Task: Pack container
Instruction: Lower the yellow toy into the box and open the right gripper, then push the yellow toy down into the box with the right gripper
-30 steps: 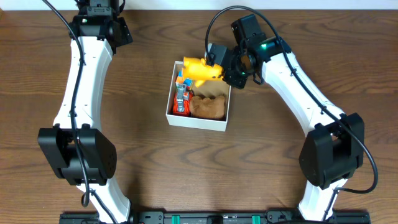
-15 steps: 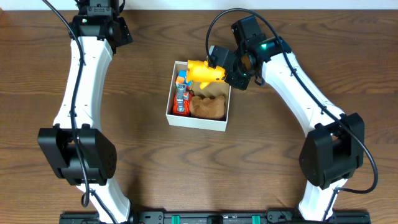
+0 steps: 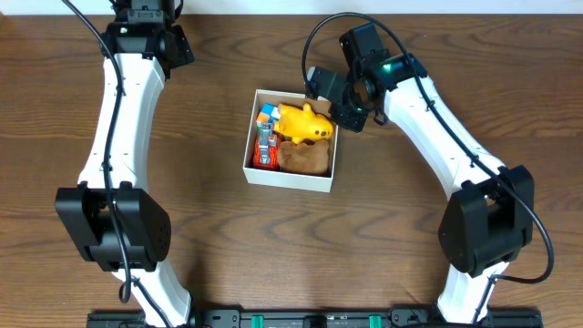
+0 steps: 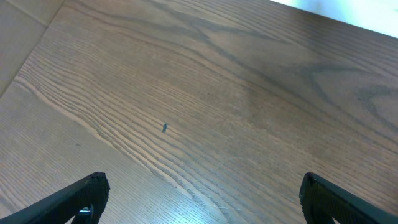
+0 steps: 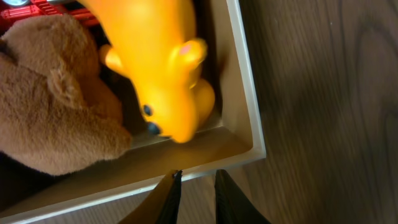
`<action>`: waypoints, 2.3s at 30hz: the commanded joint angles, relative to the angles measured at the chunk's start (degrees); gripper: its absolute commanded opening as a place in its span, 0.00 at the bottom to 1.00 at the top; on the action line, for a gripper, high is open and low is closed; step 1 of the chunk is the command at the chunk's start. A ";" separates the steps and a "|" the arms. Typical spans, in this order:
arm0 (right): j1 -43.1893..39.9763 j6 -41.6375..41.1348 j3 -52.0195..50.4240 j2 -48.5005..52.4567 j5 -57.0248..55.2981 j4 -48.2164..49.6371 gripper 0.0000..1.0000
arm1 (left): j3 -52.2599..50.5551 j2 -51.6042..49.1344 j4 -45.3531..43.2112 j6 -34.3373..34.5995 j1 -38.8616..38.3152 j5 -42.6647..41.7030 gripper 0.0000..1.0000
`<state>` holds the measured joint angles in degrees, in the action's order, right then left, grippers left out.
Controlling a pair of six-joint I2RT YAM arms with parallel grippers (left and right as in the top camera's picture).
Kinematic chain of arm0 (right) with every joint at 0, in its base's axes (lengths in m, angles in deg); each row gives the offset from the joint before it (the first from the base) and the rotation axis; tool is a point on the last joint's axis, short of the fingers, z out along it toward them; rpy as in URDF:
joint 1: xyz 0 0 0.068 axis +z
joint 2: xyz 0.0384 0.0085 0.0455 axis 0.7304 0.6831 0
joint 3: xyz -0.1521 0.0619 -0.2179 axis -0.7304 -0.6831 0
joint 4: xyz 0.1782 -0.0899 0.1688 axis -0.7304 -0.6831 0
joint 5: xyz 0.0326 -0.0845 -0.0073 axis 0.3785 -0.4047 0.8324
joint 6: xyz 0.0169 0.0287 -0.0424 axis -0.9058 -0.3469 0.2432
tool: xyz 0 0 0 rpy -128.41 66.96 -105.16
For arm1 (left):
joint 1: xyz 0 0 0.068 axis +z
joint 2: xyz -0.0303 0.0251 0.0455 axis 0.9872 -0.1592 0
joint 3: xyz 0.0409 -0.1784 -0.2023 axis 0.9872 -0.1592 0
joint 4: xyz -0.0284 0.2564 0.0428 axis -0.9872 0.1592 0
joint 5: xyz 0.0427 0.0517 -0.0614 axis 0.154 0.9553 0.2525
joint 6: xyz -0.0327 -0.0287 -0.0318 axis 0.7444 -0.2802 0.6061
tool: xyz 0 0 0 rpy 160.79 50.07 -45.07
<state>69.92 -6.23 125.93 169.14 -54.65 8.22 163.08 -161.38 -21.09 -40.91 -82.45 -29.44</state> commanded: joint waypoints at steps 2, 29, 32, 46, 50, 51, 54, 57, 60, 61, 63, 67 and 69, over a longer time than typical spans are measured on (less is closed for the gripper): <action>-0.87 -0.20 -0.15 -0.24 -0.11 0.83 0.23 | 0.31 0.20 0.00 0.13 0.04 0.09 0.98; 3.15 -5.79 -0.13 6.25 21.42 12.33 0.01 | 0.31 0.20 0.00 0.13 0.04 0.11 0.98; 4.00 -5.79 -0.13 7.19 22.93 12.15 0.01 | 0.31 0.20 0.00 0.13 0.04 0.09 0.98; 5.46 -5.92 -0.11 7.54 26.01 11.17 0.01 | 0.31 0.20 0.00 0.13 0.04 0.09 0.98; 5.46 -5.75 -0.13 8.57 22.05 9.22 0.01 | 0.31 0.20 0.00 0.13 0.04 0.09 0.98; 5.46 -5.75 -0.13 9.27 21.99 9.11 0.01 | 0.31 0.20 0.00 0.13 0.04 0.09 0.98; 5.46 -5.77 -0.13 11.34 21.97 9.09 0.01 | 0.31 0.20 0.00 0.13 0.04 0.09 0.98; 5.46 -5.79 -0.13 13.75 21.79 7.98 0.01 | 0.31 0.20 0.00 0.13 0.04 0.09 0.98; 5.40 -5.77 -0.13 15.50 17.97 6.34 0.01 | 0.31 0.20 0.00 0.13 0.04 0.09 0.98; 5.33 -5.79 -0.13 15.82 15.58 6.10 0.01 | 0.31 0.20 0.00 0.13 0.04 0.09 0.98; 4.96 -5.79 -0.11 15.82 11.82 6.19 0.01 | 0.31 0.20 0.00 0.13 0.04 0.09 0.98; 3.52 -5.84 0.31 14.53 10.19 7.21 0.01 | 0.31 0.20 0.00 0.13 0.04 0.09 0.98; 2.80 -6.47 1.14 13.73 10.10 7.63 0.01 | 0.31 0.20 0.00 0.13 0.04 0.09 0.98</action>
<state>75.12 -11.47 126.06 182.43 -36.40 15.45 163.08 -161.38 -21.09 -40.91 -82.45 -29.44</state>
